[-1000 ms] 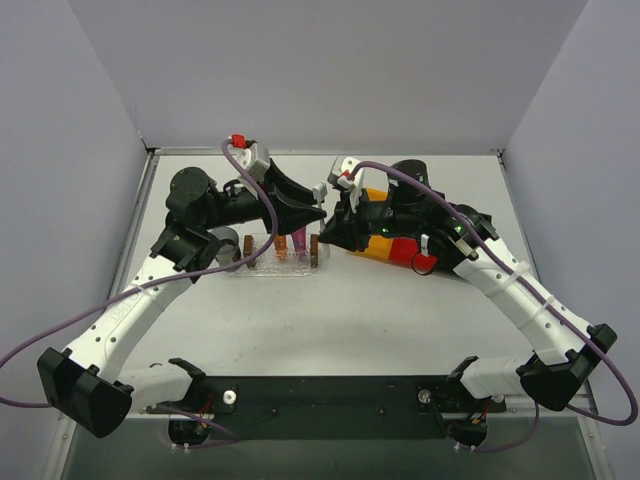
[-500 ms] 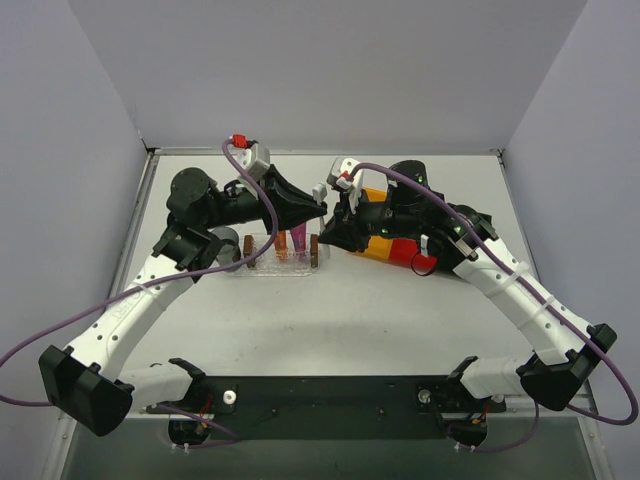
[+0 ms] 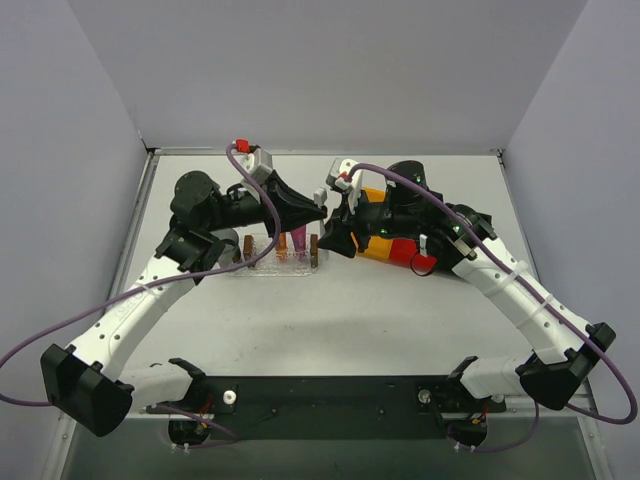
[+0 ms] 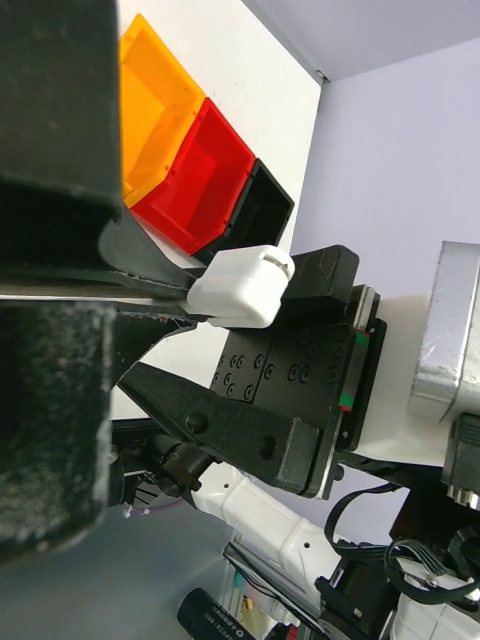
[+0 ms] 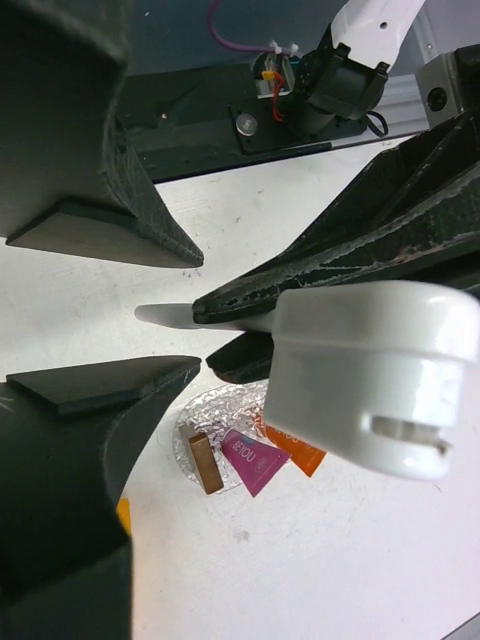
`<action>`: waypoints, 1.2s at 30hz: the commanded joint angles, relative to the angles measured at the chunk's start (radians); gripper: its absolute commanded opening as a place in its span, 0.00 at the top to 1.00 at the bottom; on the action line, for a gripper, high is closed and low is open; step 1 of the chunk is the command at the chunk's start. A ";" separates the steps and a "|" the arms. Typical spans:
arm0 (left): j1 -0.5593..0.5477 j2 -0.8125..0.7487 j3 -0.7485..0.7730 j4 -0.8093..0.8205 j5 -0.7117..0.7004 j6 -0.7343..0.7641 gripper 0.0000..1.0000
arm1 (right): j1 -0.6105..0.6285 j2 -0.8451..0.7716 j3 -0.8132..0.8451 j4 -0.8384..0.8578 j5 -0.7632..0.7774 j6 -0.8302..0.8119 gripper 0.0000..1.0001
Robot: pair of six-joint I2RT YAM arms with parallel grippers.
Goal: Prepare toiletry sets of a toothbrush and toothpaste on the tray
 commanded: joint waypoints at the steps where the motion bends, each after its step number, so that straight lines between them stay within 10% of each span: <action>1: -0.002 -0.038 0.002 -0.007 -0.028 0.052 1.00 | 0.009 -0.013 0.031 0.025 0.011 -0.014 0.62; 12: 0.013 -0.093 -0.019 -0.160 -0.235 0.260 1.00 | 0.000 -0.073 -0.039 0.009 0.093 -0.071 0.39; 36: 0.263 -0.239 -0.255 -0.082 -0.418 0.273 1.00 | -0.172 -0.229 -0.219 -0.001 0.144 -0.110 0.39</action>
